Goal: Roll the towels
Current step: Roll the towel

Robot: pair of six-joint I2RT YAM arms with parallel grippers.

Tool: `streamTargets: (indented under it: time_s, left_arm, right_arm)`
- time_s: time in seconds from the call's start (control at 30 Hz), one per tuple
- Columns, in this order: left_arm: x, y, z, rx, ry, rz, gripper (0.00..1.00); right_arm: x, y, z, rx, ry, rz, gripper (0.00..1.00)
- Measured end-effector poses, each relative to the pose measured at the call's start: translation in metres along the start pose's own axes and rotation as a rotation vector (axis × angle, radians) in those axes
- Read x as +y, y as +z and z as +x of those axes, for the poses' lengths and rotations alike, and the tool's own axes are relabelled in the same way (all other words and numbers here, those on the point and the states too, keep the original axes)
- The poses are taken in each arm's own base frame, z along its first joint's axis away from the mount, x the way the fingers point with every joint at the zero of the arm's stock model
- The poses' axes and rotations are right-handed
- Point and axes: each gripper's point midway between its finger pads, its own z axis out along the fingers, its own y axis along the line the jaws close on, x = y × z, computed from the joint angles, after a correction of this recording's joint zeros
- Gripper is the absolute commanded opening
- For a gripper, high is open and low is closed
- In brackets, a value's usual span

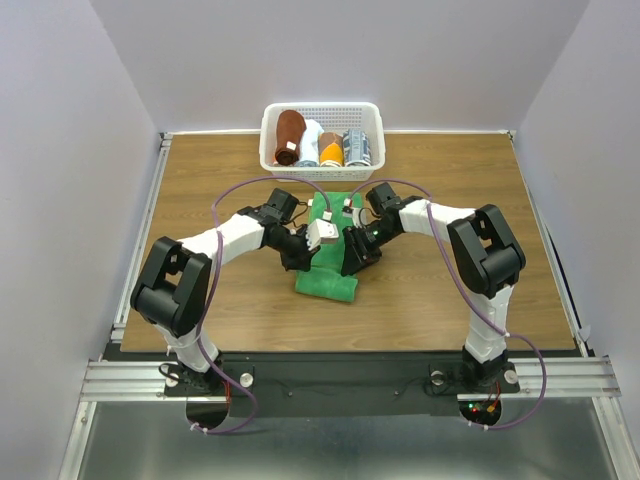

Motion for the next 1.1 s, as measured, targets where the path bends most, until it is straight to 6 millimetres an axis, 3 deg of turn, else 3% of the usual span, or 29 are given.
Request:
streamTargets:
  time_s: [0.4,1.1]
  left_arm:
    - [0.005,-0.006,0.01,0.016,-0.033,-0.016,0.0]
    - [0.01,-0.006,0.018,0.034,-0.055,-0.029,0.0]
  right_arm:
    - [0.003,0.0,0.0,0.002,0.0,-0.019,0.55]
    - [0.011,-0.001,0.001,0.007,0.001,-0.066,0.54]
